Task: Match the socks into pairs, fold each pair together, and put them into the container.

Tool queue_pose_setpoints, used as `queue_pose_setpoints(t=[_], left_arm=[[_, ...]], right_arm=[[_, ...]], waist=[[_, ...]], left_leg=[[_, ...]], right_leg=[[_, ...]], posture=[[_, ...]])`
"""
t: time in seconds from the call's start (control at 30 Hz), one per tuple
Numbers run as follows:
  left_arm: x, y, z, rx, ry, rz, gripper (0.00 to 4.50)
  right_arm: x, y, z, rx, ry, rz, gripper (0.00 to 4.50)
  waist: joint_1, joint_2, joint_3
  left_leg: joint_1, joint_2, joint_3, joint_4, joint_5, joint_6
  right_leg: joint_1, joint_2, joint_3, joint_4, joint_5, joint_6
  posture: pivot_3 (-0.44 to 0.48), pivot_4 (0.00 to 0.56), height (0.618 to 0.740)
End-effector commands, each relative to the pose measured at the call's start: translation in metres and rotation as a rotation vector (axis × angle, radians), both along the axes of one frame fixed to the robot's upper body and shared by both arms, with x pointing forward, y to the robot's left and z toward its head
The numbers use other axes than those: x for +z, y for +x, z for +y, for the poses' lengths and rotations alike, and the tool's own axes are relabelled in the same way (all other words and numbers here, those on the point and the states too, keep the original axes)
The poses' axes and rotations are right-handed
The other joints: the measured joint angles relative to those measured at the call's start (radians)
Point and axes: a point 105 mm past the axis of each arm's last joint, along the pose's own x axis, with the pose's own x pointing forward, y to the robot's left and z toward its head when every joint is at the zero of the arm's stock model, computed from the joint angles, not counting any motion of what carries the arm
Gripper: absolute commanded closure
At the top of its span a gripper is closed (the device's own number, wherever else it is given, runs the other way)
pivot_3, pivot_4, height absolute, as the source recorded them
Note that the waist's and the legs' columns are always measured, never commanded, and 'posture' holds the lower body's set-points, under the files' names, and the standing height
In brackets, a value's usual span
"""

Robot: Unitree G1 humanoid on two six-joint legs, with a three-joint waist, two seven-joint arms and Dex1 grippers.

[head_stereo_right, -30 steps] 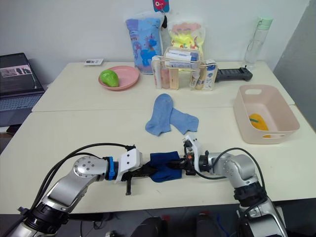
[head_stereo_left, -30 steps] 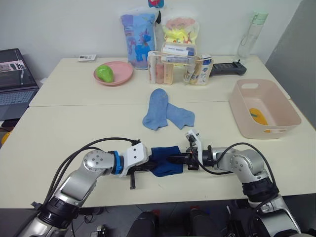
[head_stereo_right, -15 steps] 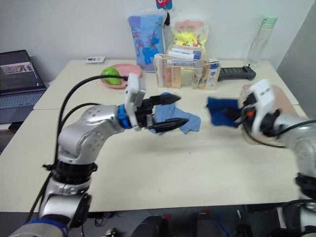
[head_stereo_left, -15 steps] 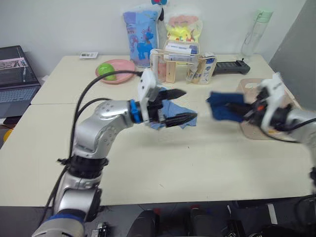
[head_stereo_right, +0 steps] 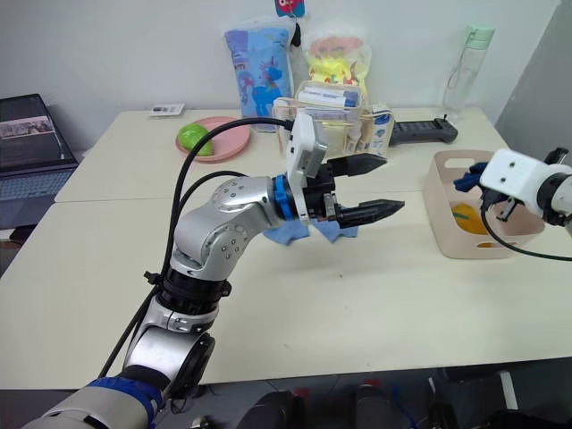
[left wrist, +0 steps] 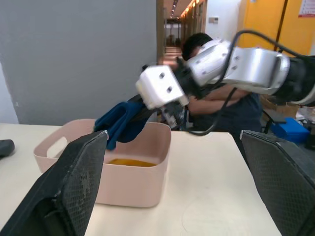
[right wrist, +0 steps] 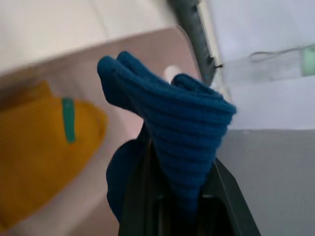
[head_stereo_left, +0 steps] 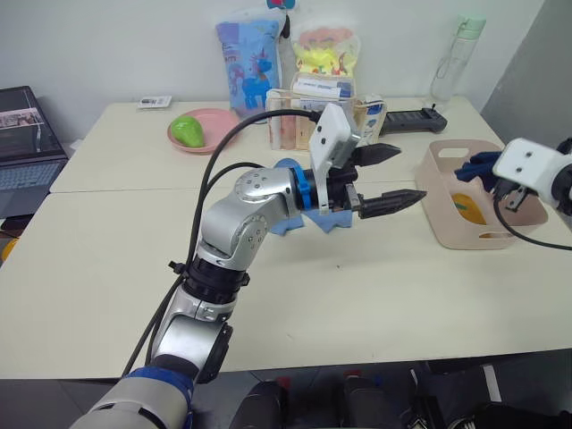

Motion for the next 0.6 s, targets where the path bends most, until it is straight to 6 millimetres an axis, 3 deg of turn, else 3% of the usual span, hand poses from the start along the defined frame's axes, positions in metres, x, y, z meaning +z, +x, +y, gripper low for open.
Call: queue_pose_setpoints(t=[0.03, 0.27, 0.4, 0.6], left_arm=[[0.006, -0.009, 0.003, -0.004, -0.003, -0.044, 0.01], [-0.001, -0.007, 0.011, 0.039, 0.007, -0.026, 0.01], [-0.001, -0.005, 0.014, 0.055, 0.009, -0.025, 0.00], [-0.001, 0.000, 0.016, 0.073, 0.012, -0.030, 0.00]], right_arm=[[0.006, 0.009, -0.010, 0.007, -0.108, -0.026, 4.50], [-0.016, 0.013, -0.003, 0.054, -0.104, 0.128, 4.50], [-0.019, 0.010, -0.001, 0.075, -0.096, 0.203, 3.23], [-0.006, 0.002, 0.009, 0.109, 0.012, 0.284, 1.12]], waist=[[0.002, 0.000, 0.000], [0.004, 0.000, 0.000], [0.005, 0.000, 0.000], [0.005, 0.000, 0.000]], left_leg=[[0.000, 0.000, 0.000, 0.000, 0.000, 0.000], [0.000, 0.000, -0.001, 0.000, 0.000, 0.000], [0.000, 0.000, 0.000, 0.001, 0.000, 0.000], [0.000, 0.000, -0.001, 0.001, 0.000, 0.000]], right_leg=[[0.000, 0.000, 0.000, 0.000, 0.000, 0.000], [0.000, 0.000, 0.000, 0.000, 0.000, 0.000], [0.000, 0.000, 0.000, 0.000, 0.000, 0.000], [0.000, 0.000, 0.000, 0.000, 0.000, 0.000]], posture=[[0.000, 0.150, 0.740], [0.000, 0.150, 0.740], [0.000, 0.150, 0.740], [0.000, 0.150, 0.740]])
